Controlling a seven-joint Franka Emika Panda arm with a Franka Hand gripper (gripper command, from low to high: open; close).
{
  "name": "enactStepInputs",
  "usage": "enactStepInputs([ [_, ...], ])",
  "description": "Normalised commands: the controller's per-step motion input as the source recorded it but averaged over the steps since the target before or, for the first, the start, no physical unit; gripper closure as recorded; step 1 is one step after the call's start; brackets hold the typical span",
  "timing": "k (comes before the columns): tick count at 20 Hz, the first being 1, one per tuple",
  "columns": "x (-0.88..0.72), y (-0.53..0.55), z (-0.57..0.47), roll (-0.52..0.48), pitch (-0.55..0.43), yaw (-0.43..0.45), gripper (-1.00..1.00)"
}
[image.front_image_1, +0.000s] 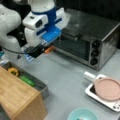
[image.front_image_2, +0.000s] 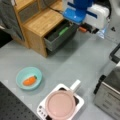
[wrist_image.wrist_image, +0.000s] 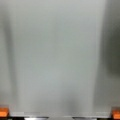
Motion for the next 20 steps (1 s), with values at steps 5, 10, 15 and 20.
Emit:
enactStepInputs([
  [5,0.04,0.0,0.0,0.035,0.078,0.141,-1.0],
  [10,0.14,-0.03,-0.01,0.036,0.057,0.089,-1.0],
  [15,0.37,-0.09,-0.04,0.011,0.057,0.033,-1.0],
  [20,0.47,-0.19,0.0,0.005,0.081,0.038,-1.0],
])
